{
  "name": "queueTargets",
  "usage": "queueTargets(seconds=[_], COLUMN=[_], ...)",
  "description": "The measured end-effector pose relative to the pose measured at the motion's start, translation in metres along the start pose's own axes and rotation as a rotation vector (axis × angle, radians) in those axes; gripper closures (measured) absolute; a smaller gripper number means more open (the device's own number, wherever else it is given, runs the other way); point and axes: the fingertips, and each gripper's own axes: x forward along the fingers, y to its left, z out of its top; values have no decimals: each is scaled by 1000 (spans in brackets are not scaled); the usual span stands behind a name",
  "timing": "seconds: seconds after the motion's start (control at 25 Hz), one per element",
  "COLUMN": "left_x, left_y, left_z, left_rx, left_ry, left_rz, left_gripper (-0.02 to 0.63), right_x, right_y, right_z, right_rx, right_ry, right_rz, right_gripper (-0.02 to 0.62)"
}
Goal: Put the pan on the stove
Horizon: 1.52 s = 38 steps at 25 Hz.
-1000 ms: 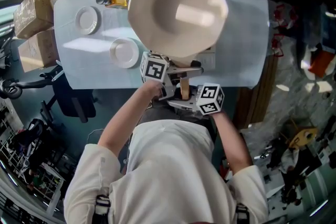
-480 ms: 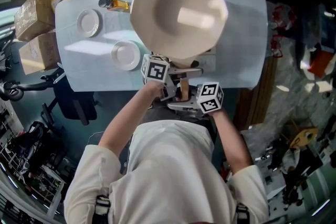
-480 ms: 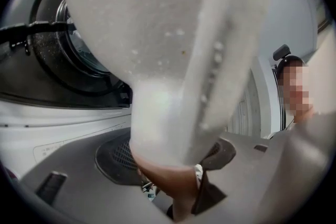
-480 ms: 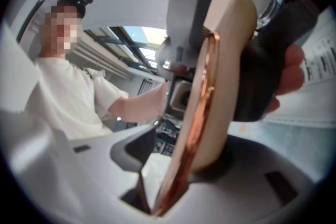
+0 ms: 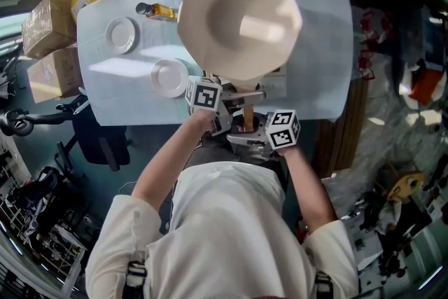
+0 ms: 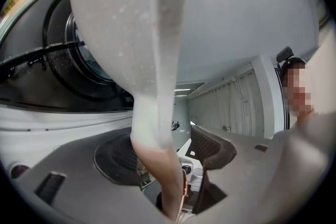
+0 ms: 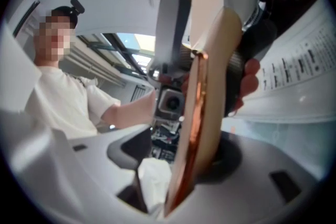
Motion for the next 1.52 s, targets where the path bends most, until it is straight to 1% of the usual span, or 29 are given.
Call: queueTargets(seconds=[0.32,0.48,0.64,0.76,0.92,1.04,1.24,1.4,1.52], left_x=[-3,-9,-14,-17,-30,-45,-76,-100,-114], left_y=[4,8,8,11,17,20,15,2,-16], left_z=[0,-2,-3,-4,-10,-15,-14,-9,-4], left_rx=[-3,-27,-28,-22,-8,18,94,162,225], left_ry=[-18,-40,-54,-57,-52,-43,-52,-70,-80], left_rz=[19,31,29,38,74,116,193,243,275], left_gripper=[304,302,302,302,302,302,302,304,304], right_x=[-5,-9,-19,-29,-40,-55,-81,-103,-116], right_y=[-10,-12,-20,-25,-31,-40,-40,-36,-24], right_z=[4,5,11,15,12,11,25,36,50], right_rx=[-8,-9,5,7,-2,-20,-53,-98,-141], right_ry=[-28,-49,-108,-134,-143,-163,-204,-232,-275], right_rz=[-71,-93,-124,-161,-222,-278,-379,-486,-567], right_gripper=[327,321,318,316,316,316,316,316,318])
